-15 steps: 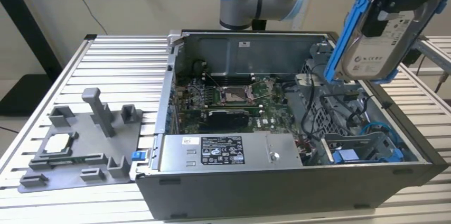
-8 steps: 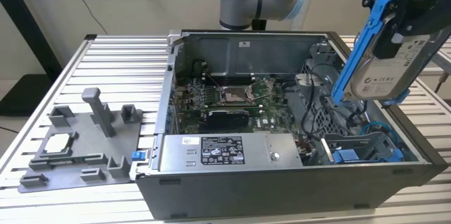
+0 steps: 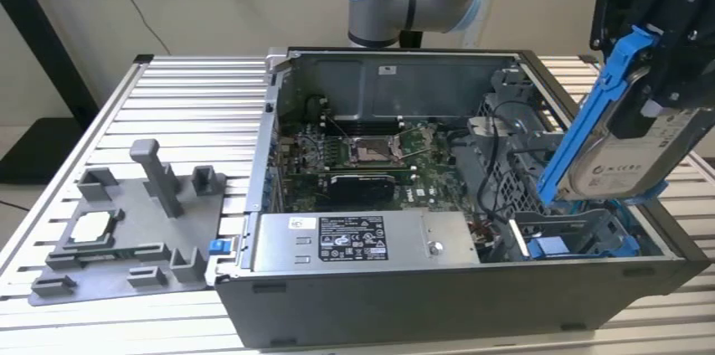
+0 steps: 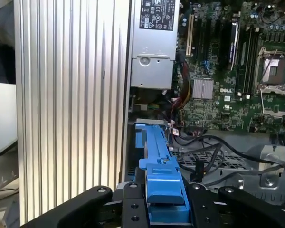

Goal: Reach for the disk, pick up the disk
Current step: 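Pick up the disk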

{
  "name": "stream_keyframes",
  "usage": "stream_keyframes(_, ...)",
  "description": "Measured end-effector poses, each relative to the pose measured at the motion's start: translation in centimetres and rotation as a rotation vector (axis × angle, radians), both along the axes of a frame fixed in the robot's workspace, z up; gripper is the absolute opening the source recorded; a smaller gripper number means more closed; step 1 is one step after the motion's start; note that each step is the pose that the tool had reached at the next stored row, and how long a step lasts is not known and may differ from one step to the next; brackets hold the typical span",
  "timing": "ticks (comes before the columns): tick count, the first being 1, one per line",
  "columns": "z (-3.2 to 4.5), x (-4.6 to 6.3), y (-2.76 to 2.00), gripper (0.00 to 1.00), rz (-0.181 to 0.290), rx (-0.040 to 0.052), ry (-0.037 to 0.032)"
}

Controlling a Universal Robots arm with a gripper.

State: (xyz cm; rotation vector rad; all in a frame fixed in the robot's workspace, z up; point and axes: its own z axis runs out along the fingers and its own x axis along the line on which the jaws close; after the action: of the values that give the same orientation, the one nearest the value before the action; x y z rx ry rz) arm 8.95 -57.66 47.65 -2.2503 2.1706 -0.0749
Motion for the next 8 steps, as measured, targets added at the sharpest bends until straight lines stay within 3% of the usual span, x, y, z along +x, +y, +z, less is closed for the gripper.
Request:
stream_keyframes(2, -0.56, 0.0, -0.39, 0.0, 0.0, 0.0001, 0.0)
stream_keyframes(8, -1.66, 0.0, -0.39, 0.0, -0.001, 0.0002, 0.0)
